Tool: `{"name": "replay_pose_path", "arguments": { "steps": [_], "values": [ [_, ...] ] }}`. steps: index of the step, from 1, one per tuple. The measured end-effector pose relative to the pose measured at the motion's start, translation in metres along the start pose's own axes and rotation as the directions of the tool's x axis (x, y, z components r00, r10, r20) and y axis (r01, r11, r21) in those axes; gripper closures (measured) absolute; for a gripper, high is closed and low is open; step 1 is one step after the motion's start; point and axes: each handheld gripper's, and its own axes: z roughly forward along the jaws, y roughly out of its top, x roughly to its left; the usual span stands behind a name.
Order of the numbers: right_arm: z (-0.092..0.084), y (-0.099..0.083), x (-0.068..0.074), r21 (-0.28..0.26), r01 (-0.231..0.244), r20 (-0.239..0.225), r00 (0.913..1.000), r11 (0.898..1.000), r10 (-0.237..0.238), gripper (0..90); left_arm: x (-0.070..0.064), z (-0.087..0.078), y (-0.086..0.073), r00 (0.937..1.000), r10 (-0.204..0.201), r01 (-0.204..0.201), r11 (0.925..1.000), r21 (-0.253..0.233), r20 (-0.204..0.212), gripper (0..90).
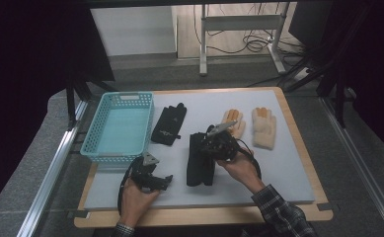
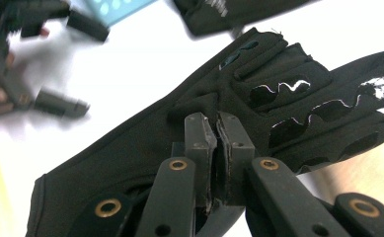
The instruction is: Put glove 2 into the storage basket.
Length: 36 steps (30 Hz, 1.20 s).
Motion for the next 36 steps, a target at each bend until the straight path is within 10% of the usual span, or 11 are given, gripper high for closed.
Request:
{"name": "replay_pose_path", "arguments": {
  "steps": [8,14,36],
  "values": [
    [0.006,-0.021,0.005,0.005,0.013,-0.007,0.9999,1.0,-0.013,74.6,0.0,0.0,0.0,1.0,0.005,-0.005,1.0,0.005,0.0,0.1],
    [0.006,0.003,-0.01,-0.056,0.009,-0.016,0.9998,0.998,-0.01,67.4,0.001,0.0,0.0,0.9999,0.01,-0.01,0.9999,0.007,0.001,0.1],
    [0.114,0.067,-0.031,0.015,0.042,-0.006,0.9991,0.999,-0.042,65.8,0.001,0.0,0.0,1.0,0.006,-0.006,1.0,0.007,0.003,0.1]
  ]
}}
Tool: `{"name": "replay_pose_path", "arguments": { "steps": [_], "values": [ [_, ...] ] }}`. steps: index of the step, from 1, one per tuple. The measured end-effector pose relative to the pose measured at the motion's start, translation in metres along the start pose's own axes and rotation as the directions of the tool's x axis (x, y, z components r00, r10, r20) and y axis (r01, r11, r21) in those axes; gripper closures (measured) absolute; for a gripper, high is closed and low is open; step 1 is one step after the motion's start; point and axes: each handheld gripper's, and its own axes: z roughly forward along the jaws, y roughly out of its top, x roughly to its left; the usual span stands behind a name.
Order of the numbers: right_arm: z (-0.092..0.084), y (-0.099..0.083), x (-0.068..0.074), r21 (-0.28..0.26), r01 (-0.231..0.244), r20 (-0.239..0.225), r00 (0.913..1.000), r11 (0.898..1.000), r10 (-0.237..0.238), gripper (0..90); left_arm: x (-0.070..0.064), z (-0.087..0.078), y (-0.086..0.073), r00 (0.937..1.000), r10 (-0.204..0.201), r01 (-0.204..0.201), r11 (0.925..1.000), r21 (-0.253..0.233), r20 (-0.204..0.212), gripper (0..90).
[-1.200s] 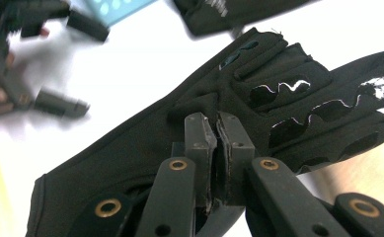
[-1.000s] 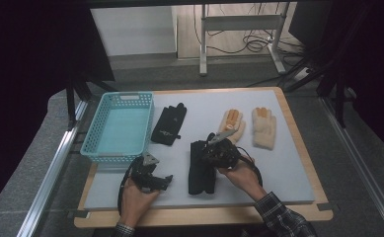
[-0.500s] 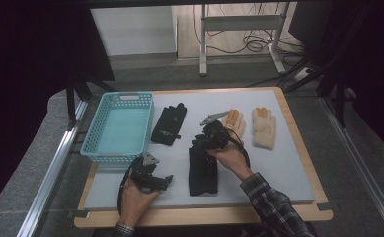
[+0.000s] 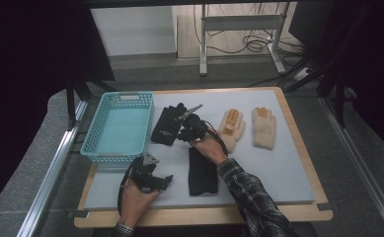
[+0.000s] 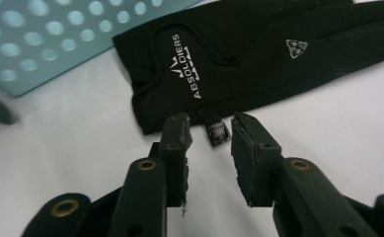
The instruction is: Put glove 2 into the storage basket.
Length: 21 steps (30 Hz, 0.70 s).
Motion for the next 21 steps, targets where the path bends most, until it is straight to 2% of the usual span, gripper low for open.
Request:
{"name": "replay_pose_path", "arguments": {
  "steps": [2,6,7,8,9,11,12,14,17,20,21],
  "values": [
    [0.013,0.001,-0.001,0.016,0.0,0.005,1.0,1.0,0.0,62.9,0.0,0.0,0.0,1.0,0.0,0.0,1.0,0.0,-0.001,0.1],
    [0.028,0.003,-0.001,0.04,0.036,0.022,0.9991,0.999,-0.037,62.8,0.0,0.0,0.0,1.0,0.0,0.0,1.0,0.002,0.0,0.1],
    [0.031,0.003,-0.001,0.044,0.044,0.029,0.9986,0.998,-0.045,67.6,0.0,0.0,0.0,1.0,0.0,0.0,1.0,0.002,0.0,0.1],
    [0.031,0.003,-0.001,0.044,0.044,0.029,0.9986,0.998,-0.045,67.6,0.0,0.0,0.0,1.0,0.0,0.0,1.0,0.002,0.0,0.1],
    [0.032,0.006,0.0,0.049,0.036,0.021,0.9991,0.998,-0.037,77.2,0.0,0.0,0.0,1.0,0.0,0.0,1.0,0.002,0.0,0.1],
    [0.032,0.006,0.0,0.054,0.036,0.026,0.999,0.998,-0.037,77.5,0.0,0.0,0.0,1.0,0.0,0.0,1.0,0.002,0.0,0.1],
    [0.03,0.007,0.002,0.075,0.056,0.016,0.9982,0.996,-0.058,77.8,0.0,0.0,0.0,1.0,0.0,0.0,1.0,0.002,0.0,0.1],
    [0.028,0.007,0.003,0.08,0.066,0.015,0.9976,0.995,-0.067,77.8,0.0,0.0,0.0,1.0,0.001,-0.001,1.0,0.002,0.0,0.1],
    [0.004,0.003,0.005,0.061,0.081,0.008,0.9966,0.995,-0.082,77.8,0.0,0.0,0.0,1.0,0.002,-0.002,1.0,0.002,-0.001,0.1],
    [-0.01,-0.002,0.005,0.072,0.078,-0.006,0.997,0.994,-0.078,77.7,0.0,0.0,0.0,1.0,0.001,-0.001,1.0,0.001,-0.001,0.1],
    [-0.021,-0.009,0.002,0.091,0.081,-0.029,0.9965,0.993,-0.078,76.6,0.0,0.0,0.0,1.0,0.001,-0.001,1.0,0.001,-0.001,0.1]
  ]
}}
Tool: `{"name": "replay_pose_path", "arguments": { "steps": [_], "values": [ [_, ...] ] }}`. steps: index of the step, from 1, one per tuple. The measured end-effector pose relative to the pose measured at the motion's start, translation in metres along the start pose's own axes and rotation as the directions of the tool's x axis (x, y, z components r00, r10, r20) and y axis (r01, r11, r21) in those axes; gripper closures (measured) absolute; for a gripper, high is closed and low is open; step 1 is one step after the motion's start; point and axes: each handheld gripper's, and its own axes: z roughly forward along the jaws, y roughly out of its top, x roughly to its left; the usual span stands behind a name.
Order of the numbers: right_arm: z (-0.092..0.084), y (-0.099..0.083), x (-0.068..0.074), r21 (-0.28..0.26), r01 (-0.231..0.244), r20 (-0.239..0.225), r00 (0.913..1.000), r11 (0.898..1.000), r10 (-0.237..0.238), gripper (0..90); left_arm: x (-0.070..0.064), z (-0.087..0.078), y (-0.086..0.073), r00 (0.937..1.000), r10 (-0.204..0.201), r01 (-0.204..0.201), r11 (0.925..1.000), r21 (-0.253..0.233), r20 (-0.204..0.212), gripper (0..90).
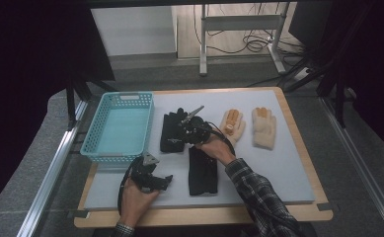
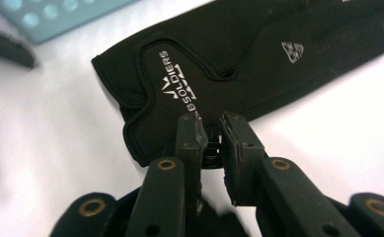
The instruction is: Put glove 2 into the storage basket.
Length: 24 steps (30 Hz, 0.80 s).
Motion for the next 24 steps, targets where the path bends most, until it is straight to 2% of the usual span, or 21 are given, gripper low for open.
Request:
{"name": "replay_pose_path", "arguments": {
  "steps": [2,3,4,5,6,8,9,12,15,16,18,19,21,24],
  "values": [
    [-0.001,-0.002,-0.002,0.006,-0.008,-0.005,1.0,1.0,0.008,75.2,0.0,0.0,0.0,1.0,0.0,0.0,1.0,0.0,0.0,0.1],
    [-0.003,-0.003,-0.004,-0.005,-0.021,0.011,0.9997,1.0,0.021,67.4,0.0,0.0,0.0,1.0,-0.001,0.001,1.0,0.0,0.0,0.1],
    [-0.002,-0.002,-0.008,-0.043,-0.043,0.046,0.9979,0.998,0.045,56.2,0.0,0.0,0.0,1.0,-0.001,0.001,1.0,0.0,0.0,0.1],
    [0.0,0.0,-0.011,-0.063,-0.06,0.063,0.996,0.996,0.064,52.8,0.0,0.0,0.0,1.0,0.001,-0.001,1.0,0.001,-0.001,0.1],
    [0.007,0.005,-0.016,-0.088,-0.075,0.07,0.9942,0.993,0.082,52.8,0.0,0.0,0.0,1.0,0.001,-0.001,1.0,0.001,0.0,0.1],
    [0.011,0.008,-0.017,-0.098,-0.079,0.069,0.9939,0.992,0.086,52.8,0.0,0.0,0.0,1.0,-0.001,0.001,1.0,-0.001,0.001,0.1],
    [0.023,0.016,-0.019,-0.119,-0.083,0.082,0.9923,0.989,0.093,53.2,0.0,0.0,0.0,1.0,0.0,0.0,1.0,0.002,0.001,0.1],
    [0.034,0.024,-0.019,-0.157,-0.085,0.087,0.9913,0.984,0.099,53.2,0.0,0.0,0.0,1.0,-0.001,0.001,1.0,0.001,0.001,0.1],
    [0.042,0.029,-0.02,-0.176,-0.088,0.078,0.9917,0.98,0.103,52.1,0.0,0.0,0.0,1.0,-0.002,0.002,1.0,-0.001,0.001,0.1],
    [0.05,0.033,-0.019,-0.162,-0.088,0.085,0.9911,0.983,0.103,50.8,0.0,0.0,0.0,1.0,-0.002,0.002,1.0,-0.001,0.001,0.1],
    [0.055,0.034,-0.019,-0.147,-0.08,0.099,0.9906,0.986,0.095,50.5,0.0,0.0,0.0,1.0,-0.001,0.001,1.0,-0.001,0.001,0.0],
    [0.061,0.033,-0.019,-0.123,-0.076,0.112,0.9896,0.989,0.09,51.0,0.0,0.0,0.0,1.0,-0.001,0.001,1.0,-0.001,0.001,0.0],
    [0.065,0.028,-0.024,-0.15,-0.13,0.063,0.988,0.98,0.141,63.3,0.0,0.0,0.0,1.0,-0.001,0.001,1.0,-0.001,0.001,0.0],
    [0.065,0.026,-0.03,-0.17,-0.211,0.032,0.9752,0.963,0.219,78.8,0.0,0.0,0.0,1.0,-0.001,0.001,1.0,-0.001,0.001,0.0]
  ]
}}
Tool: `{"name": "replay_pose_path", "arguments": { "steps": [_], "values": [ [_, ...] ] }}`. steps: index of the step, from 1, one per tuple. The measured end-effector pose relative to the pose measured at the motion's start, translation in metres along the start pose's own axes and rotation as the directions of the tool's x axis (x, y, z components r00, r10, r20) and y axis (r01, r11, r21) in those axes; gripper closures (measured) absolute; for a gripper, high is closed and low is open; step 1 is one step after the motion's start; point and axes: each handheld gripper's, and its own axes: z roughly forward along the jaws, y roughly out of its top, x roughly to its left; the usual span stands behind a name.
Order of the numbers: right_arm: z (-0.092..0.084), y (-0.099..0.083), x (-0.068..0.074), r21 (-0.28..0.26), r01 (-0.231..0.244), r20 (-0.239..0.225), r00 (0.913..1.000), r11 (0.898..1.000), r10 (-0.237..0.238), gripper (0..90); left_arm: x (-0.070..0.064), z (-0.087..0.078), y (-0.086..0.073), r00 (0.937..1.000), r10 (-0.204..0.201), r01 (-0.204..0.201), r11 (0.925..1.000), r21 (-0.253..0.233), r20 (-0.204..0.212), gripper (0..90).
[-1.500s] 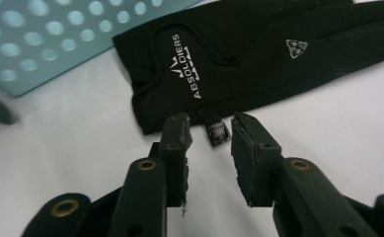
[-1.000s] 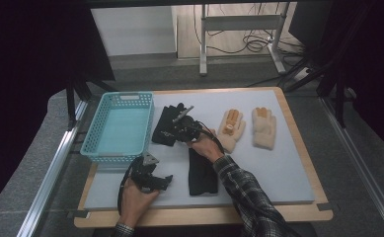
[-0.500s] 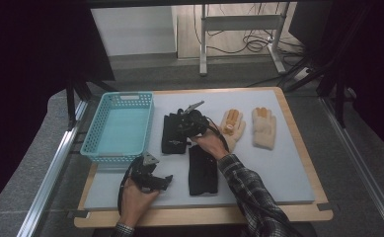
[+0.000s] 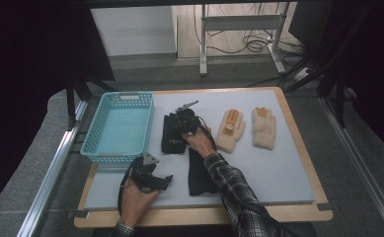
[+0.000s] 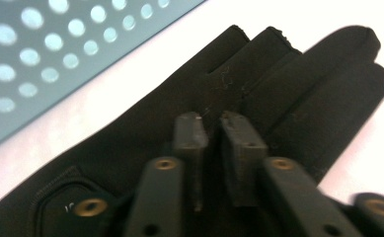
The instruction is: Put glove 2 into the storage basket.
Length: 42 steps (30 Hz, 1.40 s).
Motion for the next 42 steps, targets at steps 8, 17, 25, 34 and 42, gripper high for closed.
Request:
{"name": "replay_pose_path", "arguments": {
  "steps": [8,17,25,34,42],
  "values": [
    [-0.006,0.006,0.004,0.026,0.013,0.012,0.9998,1.0,-0.013,87.7,0.0,0.0,0.0,1.0,0.0,0.0,1.0,0.001,0.0,0.0],
    [-0.053,0.021,0.02,-0.044,0.058,0.009,0.9983,0.997,-0.058,87.7,0.0,0.0,0.0,1.0,0.0,0.0,1.0,0.001,0.0,0.0],
    [-0.102,0.018,0.035,-0.057,0.078,0.007,0.9969,0.995,-0.078,87.7,0.0,0.0,0.0,1.0,0.004,-0.004,1.0,0.001,-0.001,0.0],
    [-0.157,-0.006,0.048,-0.072,0.065,-0.001,0.9979,0.995,-0.065,87.7,0.0,0.0,0.0,1.0,0.002,-0.002,1.0,0.001,-0.002,0.0],
    [-0.197,-0.047,0.069,-0.06,0.046,0.017,0.9988,0.997,-0.045,87.6,0.0,0.0,0.0,1.0,0.0,0.0,1.0,-0.001,-0.001,0.0]
  ]
}}
